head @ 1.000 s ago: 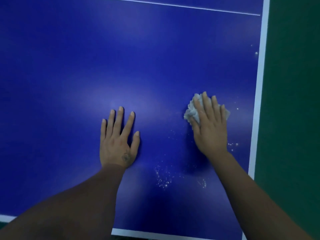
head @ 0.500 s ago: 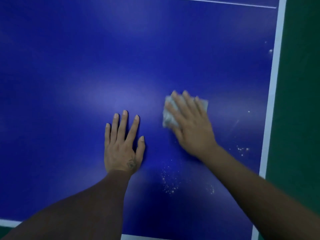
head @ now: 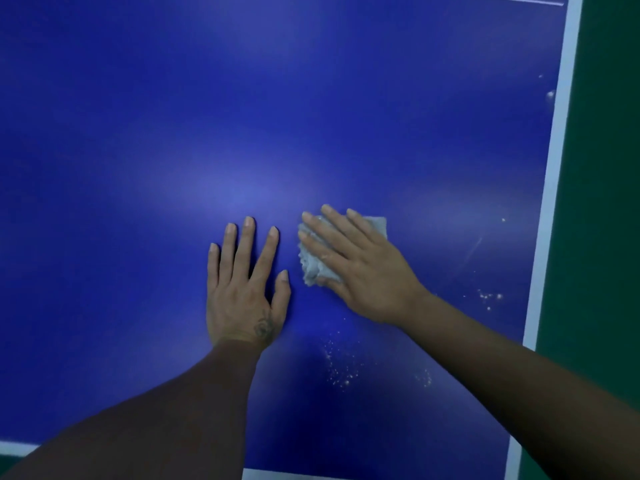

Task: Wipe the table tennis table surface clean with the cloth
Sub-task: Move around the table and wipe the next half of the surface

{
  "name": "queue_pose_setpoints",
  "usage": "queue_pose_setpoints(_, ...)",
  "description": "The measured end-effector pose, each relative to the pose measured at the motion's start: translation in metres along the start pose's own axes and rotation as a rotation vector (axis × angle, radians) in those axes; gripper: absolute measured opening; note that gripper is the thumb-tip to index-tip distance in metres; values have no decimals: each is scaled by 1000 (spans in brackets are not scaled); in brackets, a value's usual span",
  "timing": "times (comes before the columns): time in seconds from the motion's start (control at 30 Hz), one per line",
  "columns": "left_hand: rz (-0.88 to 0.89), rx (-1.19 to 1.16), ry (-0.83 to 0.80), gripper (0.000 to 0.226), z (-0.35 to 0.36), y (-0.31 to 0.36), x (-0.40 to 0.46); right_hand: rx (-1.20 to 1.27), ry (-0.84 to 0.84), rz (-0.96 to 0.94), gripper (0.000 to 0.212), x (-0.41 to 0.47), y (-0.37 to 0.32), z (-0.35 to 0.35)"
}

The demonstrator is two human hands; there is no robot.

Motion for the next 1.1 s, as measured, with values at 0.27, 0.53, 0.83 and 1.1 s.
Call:
queue_pose_setpoints(0.27, -6, 1, -10, 63, 0, 0, 2, 22, 179, 505, 63, 23, 145, -43)
queue_pose_setpoints(0.53, -5, -3, -6, 63, -1, 0, 2, 19, -23, 202, 63, -71, 43, -9)
queue_pose_setpoints(0.83, -9, -10, -6, 62, -1, 0, 2, 108, 91, 456, 68, -66, 42, -8)
queue_pose_setpoints(1.1, -6, 3, -5, 61, -1, 0, 2, 56, 128, 412, 62, -4, 59, -11)
Point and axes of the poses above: each hand's wrist, its own x-axis towards the middle knuckle, its own z-axis out of the palm, y = z × x, the point moved 4 cm from there along x, towards the middle knuckle, and after that the axes turned 13 degrees about z, right-handed, at the moved point
